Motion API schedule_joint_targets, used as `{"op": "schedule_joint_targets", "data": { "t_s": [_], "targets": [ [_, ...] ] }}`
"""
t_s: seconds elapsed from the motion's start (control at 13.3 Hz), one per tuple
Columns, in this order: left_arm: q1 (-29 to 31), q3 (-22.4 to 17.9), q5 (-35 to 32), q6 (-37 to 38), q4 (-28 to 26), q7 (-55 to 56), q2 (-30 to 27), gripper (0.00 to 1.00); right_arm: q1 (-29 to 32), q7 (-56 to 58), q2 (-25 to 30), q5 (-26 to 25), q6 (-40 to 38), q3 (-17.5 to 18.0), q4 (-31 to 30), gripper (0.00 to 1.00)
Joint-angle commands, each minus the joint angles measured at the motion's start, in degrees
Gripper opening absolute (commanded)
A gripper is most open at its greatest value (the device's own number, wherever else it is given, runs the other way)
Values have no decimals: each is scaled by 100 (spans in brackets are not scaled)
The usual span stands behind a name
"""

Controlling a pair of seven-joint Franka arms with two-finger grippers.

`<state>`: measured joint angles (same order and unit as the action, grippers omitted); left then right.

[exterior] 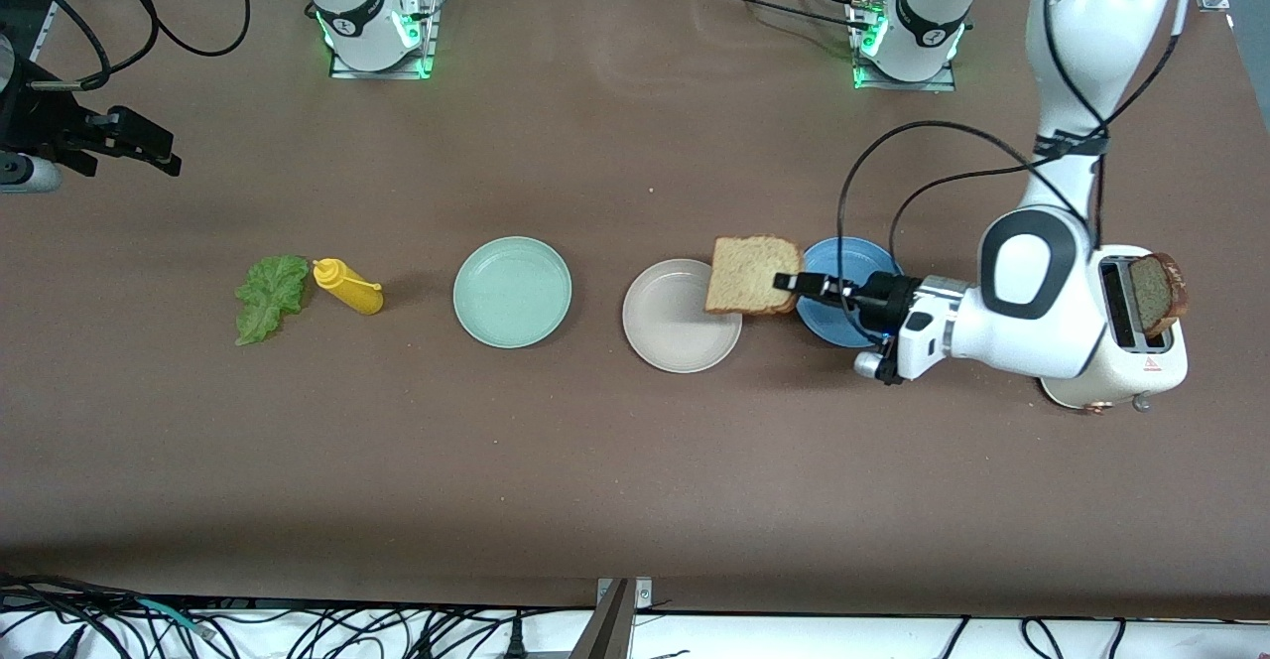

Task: Make sandwich in beige plate with both arms
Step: 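Carry the bread slice onto the beige plate with the left gripper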

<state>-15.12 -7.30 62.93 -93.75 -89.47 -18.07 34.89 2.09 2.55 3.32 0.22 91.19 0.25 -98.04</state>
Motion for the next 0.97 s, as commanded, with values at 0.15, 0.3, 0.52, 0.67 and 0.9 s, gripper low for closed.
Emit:
{"op": "schedule_joint_targets", "data": {
  "t_s": [0.15,0.3,0.52,0.67,0.9],
  "targets": [
    [-517,-78,668,-977,114,243,343,0,28,52,-16,110,-75,-8,75,100],
    [-728,-70,704,-1294,97,243,457,0,28,52,-16,109,-75,-8,75,100],
    [-852,-70,695,-1365,-44,182,501,0,28,52,-16,110,-84,-8,75,100],
    [-930,-61,695,-1366,-61,181,545,0,28,52,-16,110,-84,-8,75,100],
    [-1124,-70,695,-1663,-193,155,607,0,28,52,-103,92,-84,-8,75,100]
  ]
}}
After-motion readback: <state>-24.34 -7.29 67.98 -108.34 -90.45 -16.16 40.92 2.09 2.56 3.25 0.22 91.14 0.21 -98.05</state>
